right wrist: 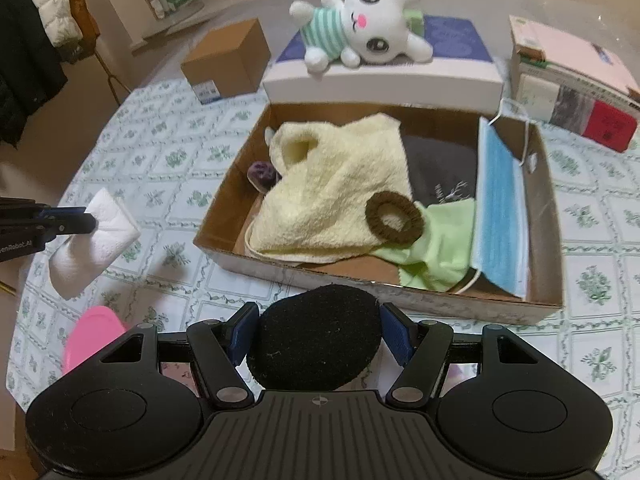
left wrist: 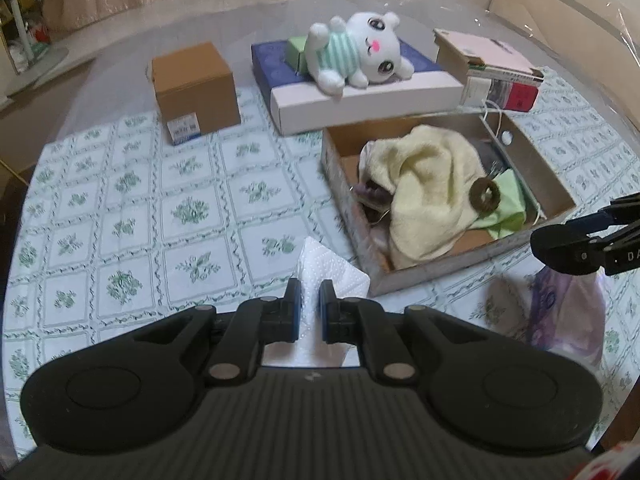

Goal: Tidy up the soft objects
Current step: 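Carry the white sock and black pad over the box with both tools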

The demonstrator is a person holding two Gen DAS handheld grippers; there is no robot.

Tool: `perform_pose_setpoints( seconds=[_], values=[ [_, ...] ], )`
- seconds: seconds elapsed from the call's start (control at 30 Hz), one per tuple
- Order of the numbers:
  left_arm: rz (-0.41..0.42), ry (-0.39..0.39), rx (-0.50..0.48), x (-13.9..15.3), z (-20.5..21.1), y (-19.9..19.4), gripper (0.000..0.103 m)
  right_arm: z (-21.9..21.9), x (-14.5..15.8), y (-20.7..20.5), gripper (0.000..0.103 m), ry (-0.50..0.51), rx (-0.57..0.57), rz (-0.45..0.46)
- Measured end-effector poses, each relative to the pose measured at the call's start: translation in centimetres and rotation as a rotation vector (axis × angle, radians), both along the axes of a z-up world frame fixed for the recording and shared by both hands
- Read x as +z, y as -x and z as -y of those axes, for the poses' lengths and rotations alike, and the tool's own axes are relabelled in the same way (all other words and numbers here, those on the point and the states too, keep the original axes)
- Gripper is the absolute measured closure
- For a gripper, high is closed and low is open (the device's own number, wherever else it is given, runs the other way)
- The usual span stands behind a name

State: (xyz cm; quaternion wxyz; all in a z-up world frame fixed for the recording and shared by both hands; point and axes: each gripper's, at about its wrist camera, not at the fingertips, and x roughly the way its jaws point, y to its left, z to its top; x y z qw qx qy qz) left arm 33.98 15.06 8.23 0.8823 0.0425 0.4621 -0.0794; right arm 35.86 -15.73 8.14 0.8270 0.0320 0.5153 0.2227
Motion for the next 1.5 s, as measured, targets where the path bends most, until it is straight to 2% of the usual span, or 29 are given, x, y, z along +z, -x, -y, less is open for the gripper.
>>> perform_pose_setpoints(
  seconds=[0.33,0.7,0.9,1.1,1.5],
  values=[
    [0.057,-0.037,0.005,3.2,3.8,0.7,0.095,3.5,2.7,1.3,0.037,-0.008,-0.043,0.063],
    [0.079,-0.026,-0.038,5.0,8.8,-0.5,0.095,8.1,4.0,0.9,0.037,-0.021,-0.112,0.098],
    [0.092,-0.005,-0.042,5.0,11.4,-1.9,0.095,9.8,3.7,0.2,0.037,-0.032,-0.137,0.100],
    [0.099,0.016,-0.029,4.5,13.6,-3.5,0.095,10.2,2.8,-0.6,0.037,0.014,-0.136,0.120],
    [0.083,0.060,0.052,2.4,14.4,-7.0,0.095,10.3,0.6,-3.2,0.037,0.068,-0.119,0.132]
  ],
)
